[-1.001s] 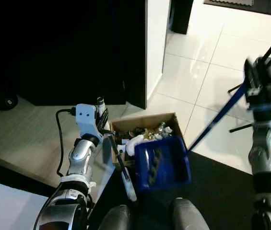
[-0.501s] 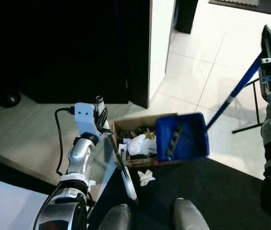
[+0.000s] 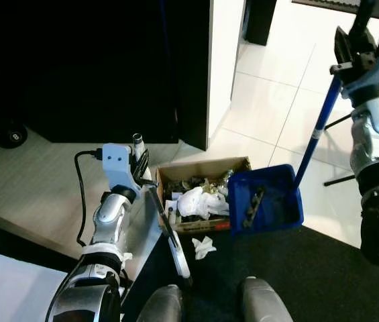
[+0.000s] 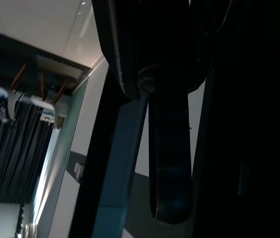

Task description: Sweep floor

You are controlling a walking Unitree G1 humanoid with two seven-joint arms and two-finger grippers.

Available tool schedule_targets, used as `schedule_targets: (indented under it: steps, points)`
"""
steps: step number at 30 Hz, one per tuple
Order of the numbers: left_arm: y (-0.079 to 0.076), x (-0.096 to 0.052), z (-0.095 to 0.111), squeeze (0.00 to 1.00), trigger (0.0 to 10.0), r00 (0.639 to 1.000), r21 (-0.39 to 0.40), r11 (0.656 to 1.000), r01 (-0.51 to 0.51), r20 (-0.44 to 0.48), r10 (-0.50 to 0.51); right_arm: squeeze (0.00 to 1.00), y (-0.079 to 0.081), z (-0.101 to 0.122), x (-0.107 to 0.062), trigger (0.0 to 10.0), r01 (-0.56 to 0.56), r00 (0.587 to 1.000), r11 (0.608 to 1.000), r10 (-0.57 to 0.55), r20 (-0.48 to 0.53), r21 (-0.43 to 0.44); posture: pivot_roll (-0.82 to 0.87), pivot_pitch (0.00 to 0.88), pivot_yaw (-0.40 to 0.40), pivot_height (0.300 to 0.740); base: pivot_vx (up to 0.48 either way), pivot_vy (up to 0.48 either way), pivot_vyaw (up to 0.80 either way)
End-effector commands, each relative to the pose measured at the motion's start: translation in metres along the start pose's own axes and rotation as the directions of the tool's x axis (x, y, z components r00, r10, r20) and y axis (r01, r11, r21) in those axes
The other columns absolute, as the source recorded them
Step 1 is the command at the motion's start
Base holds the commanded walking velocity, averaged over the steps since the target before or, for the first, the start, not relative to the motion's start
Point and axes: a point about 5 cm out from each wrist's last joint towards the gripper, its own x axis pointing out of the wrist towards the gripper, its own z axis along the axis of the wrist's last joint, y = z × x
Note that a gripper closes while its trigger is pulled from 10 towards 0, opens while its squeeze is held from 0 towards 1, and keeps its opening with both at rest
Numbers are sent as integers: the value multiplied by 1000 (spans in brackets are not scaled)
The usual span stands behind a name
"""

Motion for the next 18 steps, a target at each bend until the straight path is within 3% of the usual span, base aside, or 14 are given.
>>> schedule_targets:
  steps: [1,11,18]
  points:
    - [8,-1,6,0,10000,999,15,1000,-15,28,15,0,7,7,6,10000,-32,999,999,33,38,-35,24,55,-6,740,0,0,0]
    - [4,-1,6,0,10000,999,9,1000,-15,37,15,0,64,13,15,10000,-192,975,976,201,92,-100,29,56,-13,740,0,0,0]
    - [3,-1,6,0,10000,999,10,1000,-13,36,12,0,78,18,18,10000,-166,974,973,188,128,-161,26,56,-10,740,0,0,0]
